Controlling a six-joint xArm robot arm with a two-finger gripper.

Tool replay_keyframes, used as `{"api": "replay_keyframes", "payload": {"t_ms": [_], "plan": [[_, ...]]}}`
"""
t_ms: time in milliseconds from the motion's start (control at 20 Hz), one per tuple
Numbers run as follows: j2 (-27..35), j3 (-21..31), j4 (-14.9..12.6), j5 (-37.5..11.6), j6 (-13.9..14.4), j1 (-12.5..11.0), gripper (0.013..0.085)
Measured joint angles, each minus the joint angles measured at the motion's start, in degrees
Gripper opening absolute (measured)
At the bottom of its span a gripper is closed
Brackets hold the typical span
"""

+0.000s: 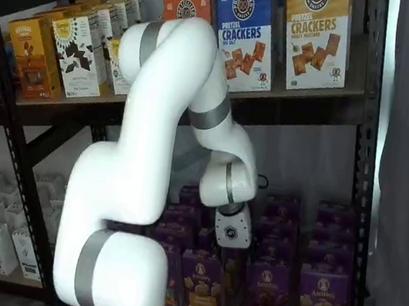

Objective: Pick up the purple box with a brown patch in the center, on the bottom shelf, the fifth box from the left

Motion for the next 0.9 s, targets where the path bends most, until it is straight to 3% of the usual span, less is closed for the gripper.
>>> {"api": "replay_keyframes", "payload": {"t_ms": [900], "plan": [[7.91, -14.22, 5.07, 6.02, -8.85, -3.66, 0.0850]]}}
